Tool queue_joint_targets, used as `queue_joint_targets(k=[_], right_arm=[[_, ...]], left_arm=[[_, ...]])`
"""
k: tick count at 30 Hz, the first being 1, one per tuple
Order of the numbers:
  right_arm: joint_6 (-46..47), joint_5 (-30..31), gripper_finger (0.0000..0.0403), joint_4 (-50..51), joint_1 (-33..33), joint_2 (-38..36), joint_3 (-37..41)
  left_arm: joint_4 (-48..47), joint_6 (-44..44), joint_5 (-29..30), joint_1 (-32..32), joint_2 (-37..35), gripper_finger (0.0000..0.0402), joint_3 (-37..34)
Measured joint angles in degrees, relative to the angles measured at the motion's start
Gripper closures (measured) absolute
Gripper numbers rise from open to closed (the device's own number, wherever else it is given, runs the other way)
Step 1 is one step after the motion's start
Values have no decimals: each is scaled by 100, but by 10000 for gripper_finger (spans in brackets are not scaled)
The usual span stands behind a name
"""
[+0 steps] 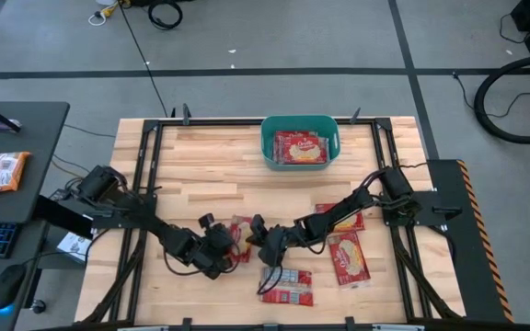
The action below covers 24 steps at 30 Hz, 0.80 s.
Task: Sort popcorn bags into baskets
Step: Put the red popcorn bag into the blue bin
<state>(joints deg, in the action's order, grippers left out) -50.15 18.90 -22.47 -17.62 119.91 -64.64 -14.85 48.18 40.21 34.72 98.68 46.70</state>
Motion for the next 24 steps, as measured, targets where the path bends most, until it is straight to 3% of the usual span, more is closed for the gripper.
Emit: queue_joint_targets(k=[5, 12, 18, 24], right_arm=[[-63, 1341, 363, 386, -173, -115, 0], [713, 2358, 386, 2404, -307, -914, 0], [1401, 2526, 387, 3575, -324, -1834, 0], [1418, 3185, 387, 4096, -164, -2713, 0]], left_arm=[[-43, -57, 934, 241, -318, 260, 2], [16, -231, 2129, 524, -545, 260, 2], [1072, -1366, 2153, 348, -544, 260, 11], [2444, -2824, 1118, 41, -533, 260, 12]])
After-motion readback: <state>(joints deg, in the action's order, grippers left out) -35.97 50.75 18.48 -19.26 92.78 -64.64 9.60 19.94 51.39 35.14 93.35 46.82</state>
